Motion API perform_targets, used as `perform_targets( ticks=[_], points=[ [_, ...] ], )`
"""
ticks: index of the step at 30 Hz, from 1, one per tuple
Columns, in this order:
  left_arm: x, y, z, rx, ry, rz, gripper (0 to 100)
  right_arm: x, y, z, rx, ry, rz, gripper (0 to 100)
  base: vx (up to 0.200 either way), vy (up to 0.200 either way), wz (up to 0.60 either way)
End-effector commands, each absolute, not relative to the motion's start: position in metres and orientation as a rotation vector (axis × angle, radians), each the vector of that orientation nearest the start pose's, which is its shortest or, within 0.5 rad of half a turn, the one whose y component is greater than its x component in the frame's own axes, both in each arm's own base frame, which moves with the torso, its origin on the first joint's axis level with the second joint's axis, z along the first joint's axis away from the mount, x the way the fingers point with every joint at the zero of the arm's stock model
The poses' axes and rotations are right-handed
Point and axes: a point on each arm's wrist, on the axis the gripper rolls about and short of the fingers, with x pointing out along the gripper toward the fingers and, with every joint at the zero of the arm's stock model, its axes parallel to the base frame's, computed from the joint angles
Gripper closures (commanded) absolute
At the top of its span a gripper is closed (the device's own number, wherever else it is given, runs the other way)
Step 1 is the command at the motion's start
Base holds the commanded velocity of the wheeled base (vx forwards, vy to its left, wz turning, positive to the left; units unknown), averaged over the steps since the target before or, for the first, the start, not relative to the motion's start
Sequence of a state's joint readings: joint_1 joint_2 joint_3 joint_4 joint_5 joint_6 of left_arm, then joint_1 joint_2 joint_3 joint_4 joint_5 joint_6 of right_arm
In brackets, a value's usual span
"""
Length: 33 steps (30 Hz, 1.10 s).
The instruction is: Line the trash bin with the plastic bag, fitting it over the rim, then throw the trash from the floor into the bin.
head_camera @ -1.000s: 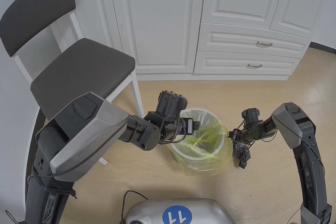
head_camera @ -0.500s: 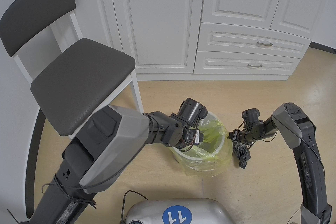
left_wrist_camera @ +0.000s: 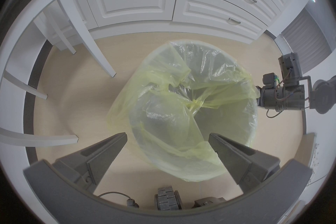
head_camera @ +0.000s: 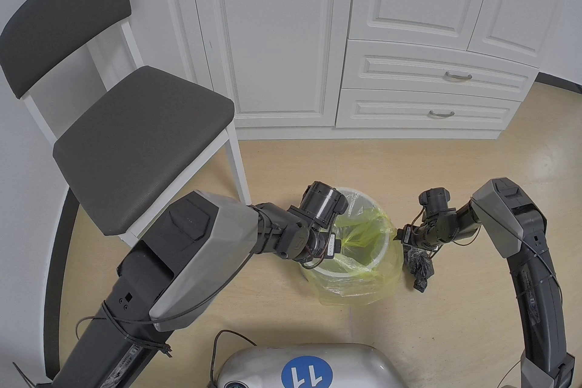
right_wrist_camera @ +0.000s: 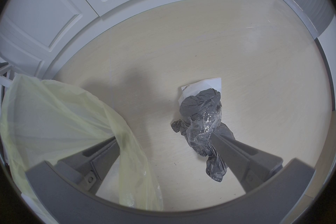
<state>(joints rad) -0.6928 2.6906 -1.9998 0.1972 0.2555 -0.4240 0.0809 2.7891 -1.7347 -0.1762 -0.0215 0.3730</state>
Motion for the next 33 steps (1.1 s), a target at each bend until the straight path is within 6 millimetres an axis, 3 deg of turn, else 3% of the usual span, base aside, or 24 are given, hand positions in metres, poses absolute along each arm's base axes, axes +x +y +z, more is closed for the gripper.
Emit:
perform_targets(
  ticks=[1,2,3,19,24,33],
  points=[
    [0.403,-0.325,-0.003,0.008,0.852,-0.23,0,0.497,0.04,-0.091,0.303,0.877,-0.108,0,0.0,0.0,0.0],
    [0.403,-0.326,-0.003,0.006,0.848,-0.231,0,0.497,0.04,-0.091,0.303,0.877,-0.108,0,0.0,0.0,0.0],
    [0.403,-0.326,-0.002,0.006,0.845,-0.232,100,0.497,0.04,-0.091,0.303,0.877,-0.108,0,0.0,0.0,0.0],
    [0.392,-0.328,0.011,0.043,0.884,-0.229,100,0.498,0.039,-0.091,0.287,0.875,-0.104,0,0.0,0.0,0.0],
    [0.387,-0.33,0.025,0.05,0.873,-0.219,100,0.498,0.039,-0.091,0.287,0.875,-0.104,0,0.0,0.0,0.0],
    [0.358,-0.313,0.006,0.148,1.021,-0.21,100,0.498,0.039,-0.091,0.287,0.873,-0.104,0,0.0,0.0,0.0]
  ],
)
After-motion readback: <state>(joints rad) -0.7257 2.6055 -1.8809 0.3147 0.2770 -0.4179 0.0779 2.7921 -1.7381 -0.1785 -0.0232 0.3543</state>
